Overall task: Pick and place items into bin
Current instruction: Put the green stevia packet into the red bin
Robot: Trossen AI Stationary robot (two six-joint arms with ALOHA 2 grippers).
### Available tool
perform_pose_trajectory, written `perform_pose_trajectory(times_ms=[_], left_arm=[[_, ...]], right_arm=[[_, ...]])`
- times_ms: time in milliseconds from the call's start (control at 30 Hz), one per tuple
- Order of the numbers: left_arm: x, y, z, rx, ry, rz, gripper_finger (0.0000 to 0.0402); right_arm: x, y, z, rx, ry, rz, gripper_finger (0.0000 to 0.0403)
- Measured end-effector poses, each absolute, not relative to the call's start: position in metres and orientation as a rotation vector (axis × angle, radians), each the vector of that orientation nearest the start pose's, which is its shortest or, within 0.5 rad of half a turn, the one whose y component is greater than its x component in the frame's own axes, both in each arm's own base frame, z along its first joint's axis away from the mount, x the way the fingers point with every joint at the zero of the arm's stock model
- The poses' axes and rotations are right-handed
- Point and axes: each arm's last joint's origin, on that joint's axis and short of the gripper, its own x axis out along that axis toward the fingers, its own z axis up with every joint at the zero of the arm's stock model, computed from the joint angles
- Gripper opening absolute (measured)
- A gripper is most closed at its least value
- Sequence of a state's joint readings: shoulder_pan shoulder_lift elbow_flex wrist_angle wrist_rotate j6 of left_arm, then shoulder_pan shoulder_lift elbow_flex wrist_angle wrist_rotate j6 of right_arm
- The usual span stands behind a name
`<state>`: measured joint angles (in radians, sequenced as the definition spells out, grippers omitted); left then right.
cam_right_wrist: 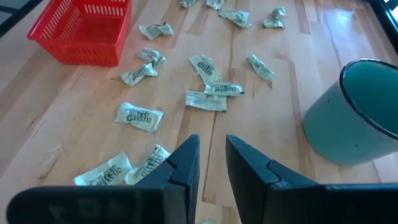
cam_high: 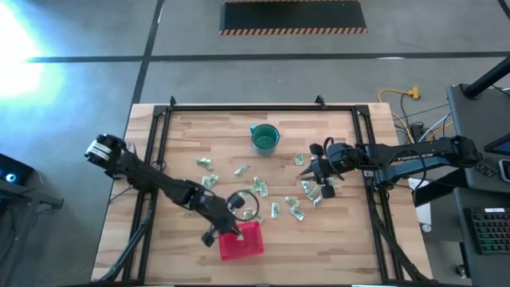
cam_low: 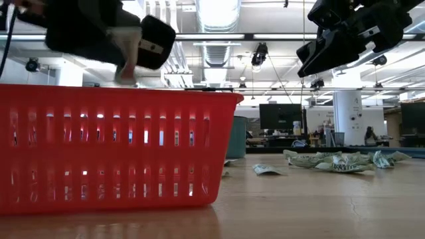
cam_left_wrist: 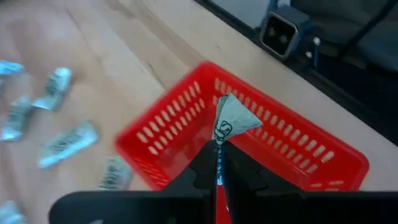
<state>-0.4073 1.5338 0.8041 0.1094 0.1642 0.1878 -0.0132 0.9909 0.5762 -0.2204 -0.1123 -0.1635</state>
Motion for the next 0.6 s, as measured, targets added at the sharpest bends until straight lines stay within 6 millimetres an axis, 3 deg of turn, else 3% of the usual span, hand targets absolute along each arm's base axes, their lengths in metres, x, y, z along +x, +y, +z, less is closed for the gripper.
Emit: perform_pose_trajectory(times_ms=[367,600], left_arm=[[0.293,-0.1343,0.1881,0.196,0.595,-0.61,0.0005],[0.2932,-0.133,0.1902,0.193,0.592,-0.557,0.0072]], right_arm=[[0.2001,0.0006,0.219,-0.11,0.639,0.147,0.0068],[0.1991,0.0006,0.2159,-0.109,0.648,0.147,0.0068]])
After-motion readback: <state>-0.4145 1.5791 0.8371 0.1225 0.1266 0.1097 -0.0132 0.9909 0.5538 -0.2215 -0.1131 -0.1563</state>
